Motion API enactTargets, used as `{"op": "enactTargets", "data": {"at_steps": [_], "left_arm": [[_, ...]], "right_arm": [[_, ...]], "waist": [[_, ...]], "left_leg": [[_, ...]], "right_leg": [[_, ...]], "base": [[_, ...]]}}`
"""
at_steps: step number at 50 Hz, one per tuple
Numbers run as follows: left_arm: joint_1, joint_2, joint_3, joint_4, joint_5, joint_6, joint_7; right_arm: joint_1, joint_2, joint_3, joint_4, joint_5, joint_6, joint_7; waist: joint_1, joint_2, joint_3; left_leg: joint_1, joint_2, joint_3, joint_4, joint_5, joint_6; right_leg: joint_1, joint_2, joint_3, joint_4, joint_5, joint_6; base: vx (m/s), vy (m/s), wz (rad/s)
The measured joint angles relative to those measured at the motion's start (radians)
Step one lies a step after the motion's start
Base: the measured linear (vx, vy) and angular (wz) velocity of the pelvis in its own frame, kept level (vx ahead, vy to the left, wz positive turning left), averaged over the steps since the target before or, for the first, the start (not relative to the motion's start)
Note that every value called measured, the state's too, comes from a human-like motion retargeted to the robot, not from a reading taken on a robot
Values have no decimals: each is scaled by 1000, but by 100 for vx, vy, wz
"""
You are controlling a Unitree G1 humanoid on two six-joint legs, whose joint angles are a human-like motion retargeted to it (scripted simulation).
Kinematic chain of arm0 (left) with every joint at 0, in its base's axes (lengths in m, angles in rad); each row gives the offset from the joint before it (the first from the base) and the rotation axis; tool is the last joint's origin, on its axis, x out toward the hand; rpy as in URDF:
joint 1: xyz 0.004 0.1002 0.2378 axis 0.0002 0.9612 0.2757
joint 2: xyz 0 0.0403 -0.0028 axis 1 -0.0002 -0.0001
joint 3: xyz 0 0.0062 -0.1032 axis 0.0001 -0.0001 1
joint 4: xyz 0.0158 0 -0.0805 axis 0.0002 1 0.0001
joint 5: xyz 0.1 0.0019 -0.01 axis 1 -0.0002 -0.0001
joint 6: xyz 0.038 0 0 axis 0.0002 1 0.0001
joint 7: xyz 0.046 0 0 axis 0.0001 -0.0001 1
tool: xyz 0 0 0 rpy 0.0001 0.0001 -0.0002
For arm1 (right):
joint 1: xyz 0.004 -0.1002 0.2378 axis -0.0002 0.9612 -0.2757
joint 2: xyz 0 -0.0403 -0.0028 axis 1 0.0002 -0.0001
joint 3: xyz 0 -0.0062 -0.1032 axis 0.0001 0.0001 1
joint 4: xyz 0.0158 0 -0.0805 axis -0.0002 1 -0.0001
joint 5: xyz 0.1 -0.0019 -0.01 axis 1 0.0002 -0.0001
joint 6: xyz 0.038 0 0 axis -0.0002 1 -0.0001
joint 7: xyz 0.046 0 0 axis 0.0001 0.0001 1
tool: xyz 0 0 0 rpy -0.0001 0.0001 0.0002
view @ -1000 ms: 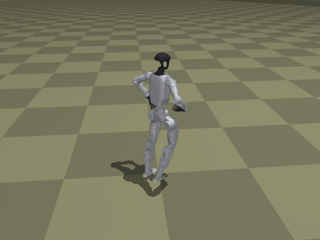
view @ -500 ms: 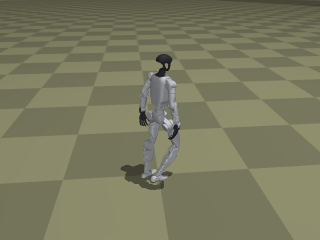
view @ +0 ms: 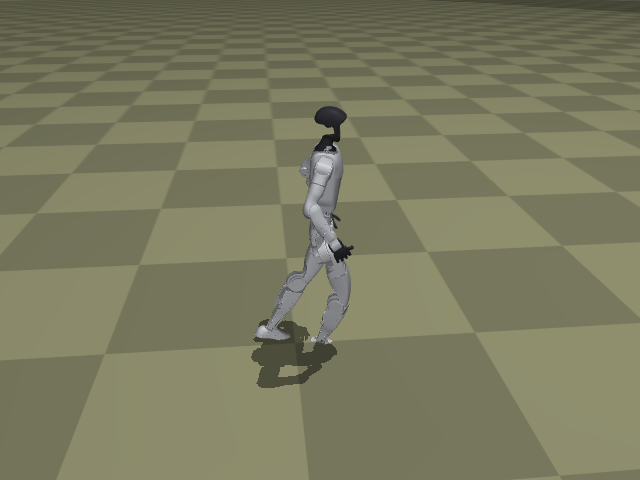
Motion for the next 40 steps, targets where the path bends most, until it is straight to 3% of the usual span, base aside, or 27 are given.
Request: {"op": "enactTargets", "data": {"at_steps": [3,6,8,10,12,16,20,22,25,28,30,35,38,40], "left_arm": [[11,1,2,-33,4,7,-37],[18,27,2,-97,30,15,-90],[18,49,2,-148,50,20,-127],[17,80,6,-225,65,47,-170],[24,80,-6,-246,82,51,-181],[32,87,-15,-291,115,72,-203],[44,97,-11,-315,160,69,-194],[52,101,4,-323,178,60,-184],[66,97,49,-336,184,39,-158],[77,85,93,-337,172,16,-94],[60,86,125,-347,151,6,-34],[-3,95,120,-364,126,-23,62],[-93,118,98,-384,100,-44,116],[-151,124,84,-397,90,-60,139]], "right_arm": [[39,7,0,-12,23,16,19],[76,-1,-5,-43,27,31,48],[92,-14,-6,-68,10,37,62],[101,-43,-30,-105,-23,50,80],[109,-58,-27,-120,-49,50,85],[96,-90,-53,-181,-59,65,94],[54,-96,-72,-233,-17,81,54],[34,-91,-95,-248,-1,73,9],[2,-77,-136,-277,23,46,-80],[-13,-53,-162,-318,23,9,-160],[-44,-42,-156,-360,24,-15,-222],[-115,-30,-80,-450,-11,-74,-271],[-212,-8,-1,-489,-13,-101,-287],[-280,12,54,-508,0,-112,-278]], "waist": [[8,3,39],[2,16,105],[4,53,144],[41,175,117],[46,185,134],[72,134,113],[37,68,75],[0,55,57],[-53,46,33],[-72,52,34],[-65,42,-1],[-15,-13,-46],[38,-17,-55],[74,5,-55]], "left_leg": [[-46,13,-89,288,23,-94],[-183,121,-88,790,-28,-122],[-292,216,-116,1066,-83,-113],[-476,389,-187,1254,-201,-86],[-534,406,-246,1260,-299,-25],[-619,218,-407,1040,-409,36],[-583,-34,-662,753,-378,38],[-551,-92,-704,665,-352,44],[-497,-103,-614,497,-313,68],[-477,-104,-454,475,-317,75],[-402,-108,-388,252,-230,80],[-435,-180,-227,300,-278,121],[-468,-153,-142,346,-321,147],[-527,-92,-90,457,-376,154]], "right_leg": [[81,57,81,39,-43,-18],[175,144,151,70,-105,-60],[209,242,205,85,-124,-87],[250,421,309,-111,-6,-108],[258,459,406,-54,-13,-104],[228,435,633,77,-29,-62],[154,394,844,259,-79,-11],[124,378,921,326,-108,14],[57,313,940,399,-148,37],[-33,185,751,482,-202,-7],[-93,78,626,518,-230,-23],[-37,-126,378,601,-271,-6],[54,-138,276,508,-274,8],[116,-97,220,398,-278,0]], "base": [[32,-17,-227],[27,-7,-220],[25,2,-268],[30,8,-345],[32,13,-371],[33,20,-414],[24,24,-417],[15,29,-362],[15,31,-334],[7,27,-342],[5,20,-327],[-12,11,-280],[-15,-1,-234],[-18,-10,-210]]}}
